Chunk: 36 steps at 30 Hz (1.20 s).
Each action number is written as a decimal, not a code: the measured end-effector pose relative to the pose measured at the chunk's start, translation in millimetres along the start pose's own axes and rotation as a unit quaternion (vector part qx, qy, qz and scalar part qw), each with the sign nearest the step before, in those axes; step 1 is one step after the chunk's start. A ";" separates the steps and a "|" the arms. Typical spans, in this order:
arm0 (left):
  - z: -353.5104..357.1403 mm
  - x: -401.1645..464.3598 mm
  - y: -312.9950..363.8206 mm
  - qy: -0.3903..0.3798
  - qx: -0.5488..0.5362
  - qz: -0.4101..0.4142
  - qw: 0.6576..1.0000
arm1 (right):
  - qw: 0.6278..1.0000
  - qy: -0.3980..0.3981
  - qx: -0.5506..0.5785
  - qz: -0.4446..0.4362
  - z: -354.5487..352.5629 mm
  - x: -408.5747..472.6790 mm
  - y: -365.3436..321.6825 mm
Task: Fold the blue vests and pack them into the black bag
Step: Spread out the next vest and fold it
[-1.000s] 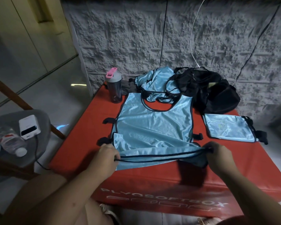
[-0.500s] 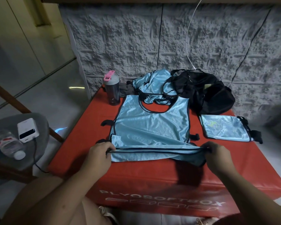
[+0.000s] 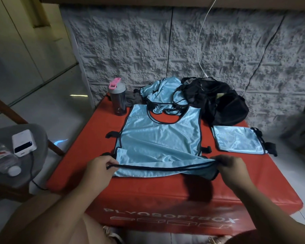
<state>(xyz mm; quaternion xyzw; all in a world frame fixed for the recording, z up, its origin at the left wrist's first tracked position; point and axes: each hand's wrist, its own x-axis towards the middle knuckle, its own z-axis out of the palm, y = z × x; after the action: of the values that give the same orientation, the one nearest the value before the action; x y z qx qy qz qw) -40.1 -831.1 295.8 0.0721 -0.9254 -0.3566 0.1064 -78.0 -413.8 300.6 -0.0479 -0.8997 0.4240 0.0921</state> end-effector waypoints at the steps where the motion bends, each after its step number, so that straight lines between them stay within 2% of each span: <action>1: -0.3 0.5 -1.3 -0.005 -0.003 -0.005 1.000 | 0.999 -0.005 0.044 0.009 -0.2 -0.9 -0.5; 4: -3.2 2.9 0.7 -0.011 -0.025 -0.029 0.999 | 0.985 -0.017 0.165 0.039 -1.7 -2.5 -1.2; 6: -6.8 4.4 4.5 -0.008 -0.054 -0.040 0.998 | 0.978 -0.020 0.204 0.042 -4.8 -2.7 -3.7; 8: -12.4 7.3 8.2 0.003 -0.049 -0.017 0.999 | 0.974 -0.023 0.222 0.037 -11.2 -1.7 -7.7; 13: -34.0 12.6 21.3 0.017 -0.049 0.021 0.998 | 0.975 -0.039 0.220 0.005 -36.4 5.4 -25.8; 22: -82.4 4.2 75.3 0.066 -0.067 0.081 0.992 | 0.985 0.007 0.163 -0.056 -80.1 4.5 -85.8; 27: -109.7 -6.1 96.7 0.072 -0.091 0.108 0.987 | 0.990 -0.003 0.129 -0.065 -106.4 -3.0 -99.0; 30: -125.9 -7.4 106.4 0.086 -0.073 0.116 0.987 | 0.989 0.002 0.132 -0.065 -123.7 -8.7 -109.1; 36: -154.8 -2.7 130.8 0.129 -0.040 0.149 0.979 | 0.978 0.064 0.185 -0.069 -144.3 -11.2 -138.5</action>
<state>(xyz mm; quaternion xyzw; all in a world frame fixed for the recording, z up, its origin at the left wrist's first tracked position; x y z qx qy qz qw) -6.5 -834.2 495.7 -0.0256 -0.8890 -0.3612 0.2801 -38.4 -394.9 496.0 0.0054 -0.7989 0.5720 0.1860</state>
